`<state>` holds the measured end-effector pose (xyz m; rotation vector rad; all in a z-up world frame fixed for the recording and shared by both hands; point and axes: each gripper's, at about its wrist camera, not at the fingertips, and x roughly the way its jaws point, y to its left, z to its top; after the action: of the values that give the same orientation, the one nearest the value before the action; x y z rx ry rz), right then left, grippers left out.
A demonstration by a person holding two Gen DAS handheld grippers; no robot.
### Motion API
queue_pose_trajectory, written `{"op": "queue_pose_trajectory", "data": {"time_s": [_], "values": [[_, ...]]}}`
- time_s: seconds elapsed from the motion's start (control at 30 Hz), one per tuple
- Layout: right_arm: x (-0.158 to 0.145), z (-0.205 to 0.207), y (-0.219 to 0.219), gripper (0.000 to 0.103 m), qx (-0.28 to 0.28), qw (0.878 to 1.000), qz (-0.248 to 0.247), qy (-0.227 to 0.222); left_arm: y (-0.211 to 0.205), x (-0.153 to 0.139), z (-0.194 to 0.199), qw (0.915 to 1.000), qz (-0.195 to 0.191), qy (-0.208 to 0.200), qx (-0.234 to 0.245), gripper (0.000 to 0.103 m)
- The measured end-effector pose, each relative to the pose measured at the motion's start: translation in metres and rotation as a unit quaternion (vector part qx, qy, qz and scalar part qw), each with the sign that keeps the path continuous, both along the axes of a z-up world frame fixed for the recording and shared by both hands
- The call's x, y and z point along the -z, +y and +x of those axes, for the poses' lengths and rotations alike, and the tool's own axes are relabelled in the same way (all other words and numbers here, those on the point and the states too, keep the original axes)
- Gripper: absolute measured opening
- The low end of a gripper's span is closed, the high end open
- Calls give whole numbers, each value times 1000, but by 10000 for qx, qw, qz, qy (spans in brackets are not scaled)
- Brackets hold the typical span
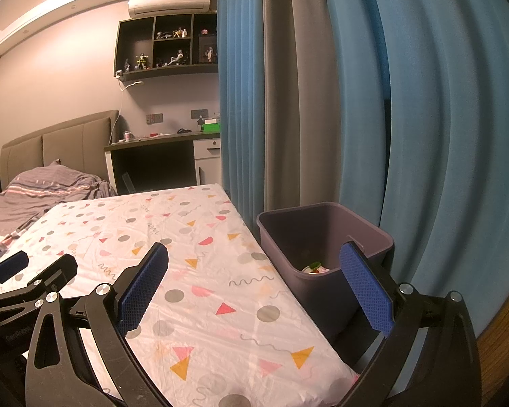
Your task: Collect trash
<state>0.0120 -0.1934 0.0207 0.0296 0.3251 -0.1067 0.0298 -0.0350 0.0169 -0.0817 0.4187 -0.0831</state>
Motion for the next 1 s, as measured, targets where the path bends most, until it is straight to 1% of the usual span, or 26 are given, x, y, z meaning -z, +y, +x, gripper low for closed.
{"op": "queue_pose_trajectory", "data": {"time_s": [0.7,0.8,0.87,1.0], "values": [[-3,0,1,97,5,10000,3,21,-10,-2,-1,10000,6,-38,77,97],[-3,-1,2,97,12,10000,7,25,-11,-2,-2,10000,2,-25,92,93],[-2,-1,1,97,10,10000,8,20,-10,-3,-4,9999,-15,-50,104,88],[-3,-1,1,97,1,10000,7,19,-13,-6,-9,9998,20,-128,158,86]]}}
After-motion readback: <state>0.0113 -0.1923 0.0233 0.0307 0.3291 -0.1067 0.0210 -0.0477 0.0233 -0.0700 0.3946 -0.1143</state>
